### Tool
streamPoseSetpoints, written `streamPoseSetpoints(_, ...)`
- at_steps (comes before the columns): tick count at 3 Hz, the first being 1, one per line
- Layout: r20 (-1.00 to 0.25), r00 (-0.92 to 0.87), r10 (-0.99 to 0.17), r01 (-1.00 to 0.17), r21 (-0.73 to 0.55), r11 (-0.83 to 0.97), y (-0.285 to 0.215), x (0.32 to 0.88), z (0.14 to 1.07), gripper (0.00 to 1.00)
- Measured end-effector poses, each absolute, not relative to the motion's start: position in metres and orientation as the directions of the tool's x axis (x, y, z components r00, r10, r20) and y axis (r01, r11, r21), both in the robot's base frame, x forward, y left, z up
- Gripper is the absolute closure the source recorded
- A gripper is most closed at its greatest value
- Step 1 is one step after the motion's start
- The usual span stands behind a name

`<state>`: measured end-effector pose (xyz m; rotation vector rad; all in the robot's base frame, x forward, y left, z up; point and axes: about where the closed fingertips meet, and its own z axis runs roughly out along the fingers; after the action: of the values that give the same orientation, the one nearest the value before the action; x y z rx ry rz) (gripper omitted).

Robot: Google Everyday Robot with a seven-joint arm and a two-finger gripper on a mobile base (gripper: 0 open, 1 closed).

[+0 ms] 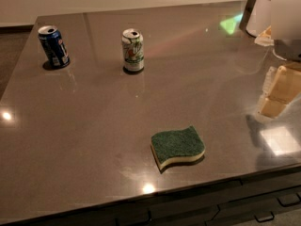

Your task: Pick sponge

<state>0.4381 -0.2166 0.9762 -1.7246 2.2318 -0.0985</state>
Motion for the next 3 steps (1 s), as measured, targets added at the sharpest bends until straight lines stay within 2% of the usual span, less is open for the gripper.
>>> streamPoseSetpoints(2, -0.214, -0.157, -0.964, -0.948, -0.241, 0.208, -0.194, 0.438, 0.969, 0.00)
streamPoseSetpoints(3, -0.229, -0.072, -0.971, -0.969, -0.214, 0.123, -0.166, 0.431, 0.949, 0.00)
